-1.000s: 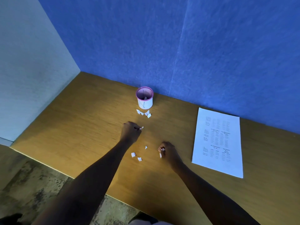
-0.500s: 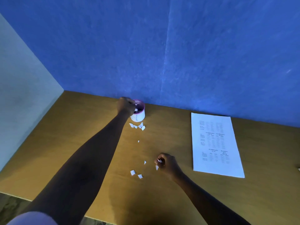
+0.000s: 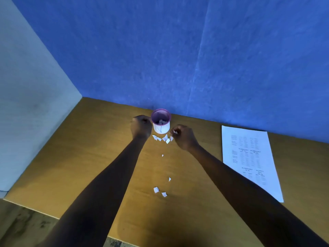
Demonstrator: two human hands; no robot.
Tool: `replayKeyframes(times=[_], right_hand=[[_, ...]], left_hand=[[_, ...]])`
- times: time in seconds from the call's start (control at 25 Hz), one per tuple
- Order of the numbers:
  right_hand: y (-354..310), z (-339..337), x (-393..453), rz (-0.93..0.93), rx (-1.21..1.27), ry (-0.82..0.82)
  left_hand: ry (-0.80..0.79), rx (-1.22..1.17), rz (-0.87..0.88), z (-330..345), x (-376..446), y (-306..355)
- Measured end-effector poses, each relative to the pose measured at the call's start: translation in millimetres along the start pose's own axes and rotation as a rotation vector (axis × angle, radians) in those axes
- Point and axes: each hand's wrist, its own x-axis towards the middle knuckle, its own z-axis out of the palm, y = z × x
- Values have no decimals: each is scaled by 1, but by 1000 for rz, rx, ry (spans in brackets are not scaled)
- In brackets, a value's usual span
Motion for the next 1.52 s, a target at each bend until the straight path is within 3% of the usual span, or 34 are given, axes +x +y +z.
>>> replayKeyframes(times=[0.12,0.4,0.64,0.84,1.04,1.24,1.52], right_hand=[[-28,4,45,-33,-22,48],[-40,13,96,-28,-55,28],[-32,11,98,-67,6,-73],[-25,3,94,-120,3,-16],[12,13,41,-262,8,196],[65,48,5,-345,-298,-209],[72,71,11,-455,-551,-327]], left_hand=[[-49,25,-2,-6,-10,-24],[-357,127,7,-12,-32,-65],[-419,121,-62,1,-41,-74],[-464,181,13,17,-41,-67],[-578,319,187,33,-42,-76],[-680,462,331,51,-39,-90],[-726,567,353,53,-44,-106]])
